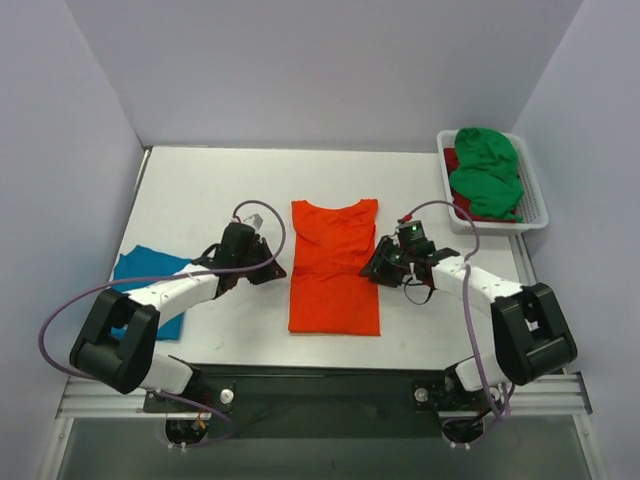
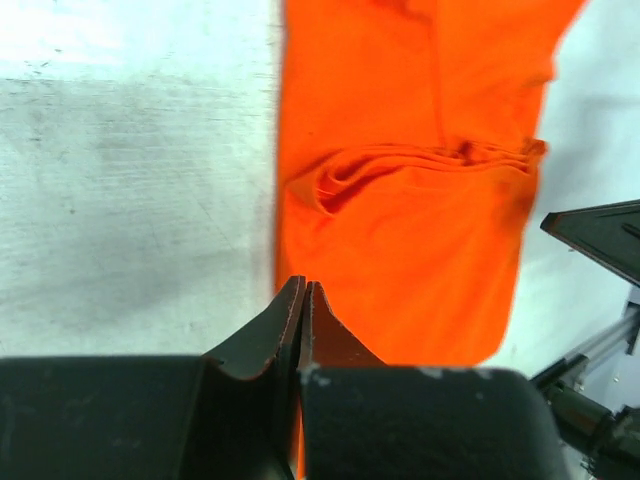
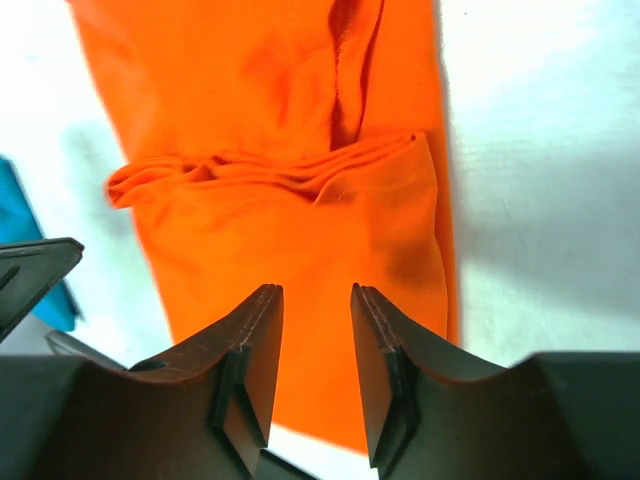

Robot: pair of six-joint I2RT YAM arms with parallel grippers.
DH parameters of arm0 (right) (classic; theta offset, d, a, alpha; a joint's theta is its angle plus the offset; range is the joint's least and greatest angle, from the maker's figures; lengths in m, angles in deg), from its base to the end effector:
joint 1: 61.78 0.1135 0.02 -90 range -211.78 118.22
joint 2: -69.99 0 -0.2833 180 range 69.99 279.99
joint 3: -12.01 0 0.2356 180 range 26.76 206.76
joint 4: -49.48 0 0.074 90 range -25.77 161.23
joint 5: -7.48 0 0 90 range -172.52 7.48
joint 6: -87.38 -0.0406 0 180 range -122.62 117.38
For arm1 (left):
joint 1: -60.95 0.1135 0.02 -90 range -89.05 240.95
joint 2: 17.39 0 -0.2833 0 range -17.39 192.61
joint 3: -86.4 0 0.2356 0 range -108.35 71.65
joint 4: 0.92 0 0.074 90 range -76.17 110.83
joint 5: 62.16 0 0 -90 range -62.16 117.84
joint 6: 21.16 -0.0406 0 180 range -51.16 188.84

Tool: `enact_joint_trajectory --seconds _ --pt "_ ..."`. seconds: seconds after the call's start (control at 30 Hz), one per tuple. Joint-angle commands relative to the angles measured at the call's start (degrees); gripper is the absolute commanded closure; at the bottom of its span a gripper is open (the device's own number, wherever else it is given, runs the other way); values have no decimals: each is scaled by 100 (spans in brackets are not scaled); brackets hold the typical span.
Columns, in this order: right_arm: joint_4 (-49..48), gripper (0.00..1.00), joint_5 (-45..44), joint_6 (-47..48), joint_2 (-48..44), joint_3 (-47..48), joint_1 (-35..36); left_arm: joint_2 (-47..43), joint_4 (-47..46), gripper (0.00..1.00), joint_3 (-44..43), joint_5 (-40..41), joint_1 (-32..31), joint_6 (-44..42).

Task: Fold and stack the t-shirts
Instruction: Fold the folded rectangular tshirt in 1/3 of the way

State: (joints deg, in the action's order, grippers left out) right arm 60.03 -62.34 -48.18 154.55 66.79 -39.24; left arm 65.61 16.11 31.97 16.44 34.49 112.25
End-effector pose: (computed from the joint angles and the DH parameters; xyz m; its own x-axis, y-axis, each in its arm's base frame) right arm 0.2561 0.1215 0.2060 -0.8488 0.3733 -0.3743 0.0048 0.7135 0.7006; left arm 0.2399 -0.1284 0.2007 -0.8499 -0.3295 -0.4112 -0.0323 0.8115 -0.5834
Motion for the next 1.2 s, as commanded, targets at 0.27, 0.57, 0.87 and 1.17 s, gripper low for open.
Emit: enact_joint_trajectory --seconds 0.27,0.57,0.87,1.17 --pt "579 65 -50 161 -908 108 -75 -611 -462 84 -74 -416 -316 -114" --pt "254 75 319 644 630 901 -444 1279 -729 90 -1146 -548 -228 -299" --pt "96 79 469 680 1651 1016 -760 2150 -817 95 -1244 -486 70 -273" --pt "148 80 583 601 1364 831 -1208 1685 -677 95 -1120 -530 316 -237"
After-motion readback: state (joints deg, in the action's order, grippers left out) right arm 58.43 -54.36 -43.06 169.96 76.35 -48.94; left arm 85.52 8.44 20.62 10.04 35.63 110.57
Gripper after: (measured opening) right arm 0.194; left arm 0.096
